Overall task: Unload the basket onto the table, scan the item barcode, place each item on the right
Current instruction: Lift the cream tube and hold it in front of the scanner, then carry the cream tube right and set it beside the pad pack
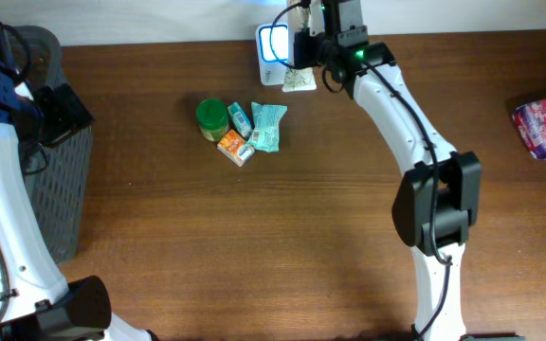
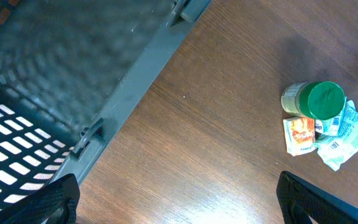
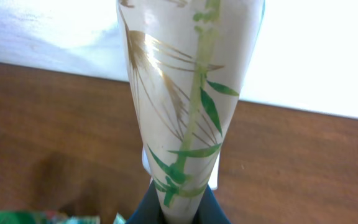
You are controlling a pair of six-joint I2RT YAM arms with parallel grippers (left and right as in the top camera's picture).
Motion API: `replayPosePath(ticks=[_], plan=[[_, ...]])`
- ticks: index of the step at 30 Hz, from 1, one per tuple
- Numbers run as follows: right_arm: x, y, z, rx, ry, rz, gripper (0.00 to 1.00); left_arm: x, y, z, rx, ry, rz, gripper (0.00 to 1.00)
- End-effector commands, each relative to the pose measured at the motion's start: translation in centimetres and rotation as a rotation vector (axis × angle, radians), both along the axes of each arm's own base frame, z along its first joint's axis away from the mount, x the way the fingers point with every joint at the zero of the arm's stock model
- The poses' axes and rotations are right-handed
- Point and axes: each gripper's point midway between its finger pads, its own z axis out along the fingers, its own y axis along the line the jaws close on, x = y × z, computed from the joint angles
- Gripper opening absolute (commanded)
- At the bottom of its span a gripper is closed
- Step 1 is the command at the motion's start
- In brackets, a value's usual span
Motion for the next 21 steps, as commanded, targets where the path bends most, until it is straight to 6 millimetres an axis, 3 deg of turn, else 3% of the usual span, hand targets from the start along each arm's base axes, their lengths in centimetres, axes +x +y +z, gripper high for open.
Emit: replayPosePath(ticks=[1,3,7,9,12,14,16,17,18,19,21], plan=[[1.1,1.9,-1.6,0.022,-0.030,0.028,0.04,-0.5,0.1,0.7,0.007,-0.018,0.019,0.99],[1.4,2.4,-2.7,0.021,-0.028,0.033,0.04,-0.5,0.1,0.7,0.007,-0.018,0.019,0.99],[1.4,2.4,-2.7,0.022,-0.027,0.032,0.04,-0.5,0.1,0.7,0.007,-0.018,0.019,0.99],[1.6,1.4,-1.2,0.051,-0.031,-0.001,0.04,-0.5,0.1,0.7,0.007,-0.018,0.019,0.99],[1.7,-1.9,1.9,0.097,-0.036,-0.079,0.04,-0.5,0.1,0.7,0.007,-0.018,0.019,0.99],[1.1,-7.3,3.8,0.085,-0.006,-0.160,0.04,-0.5,0.1,0.7,0.007,-0.018,0.019,0.99],[-0.5,-13.8,3.4,0.018,0.079,-0.224,0.04,-0.5,0.1,0.7,0.007,-0.018,0.019,0.99],[-1.5,-16.4,2.3,-0.057,0.123,-0.210,0.04,-0.5,0.1,0.7,0.007,-0.018,0.019,0.99],[-3.7,-20.5,0.1,-0.182,0.217,-0.179,0.04,-0.5,0.1,0.7,0.007,-0.018,0.019,0.99],[-5.1,-23.4,-1.4,-0.252,0.287,-0.194,0.04,-0.5,0.1,0.7,0.007,-0.018,0.019,0.99],[-7.6,-28.0,-3.3,-0.329,0.400,-0.228,0.04,-0.5,0.1,0.7,0.007,-0.018,0.019,0.99]])
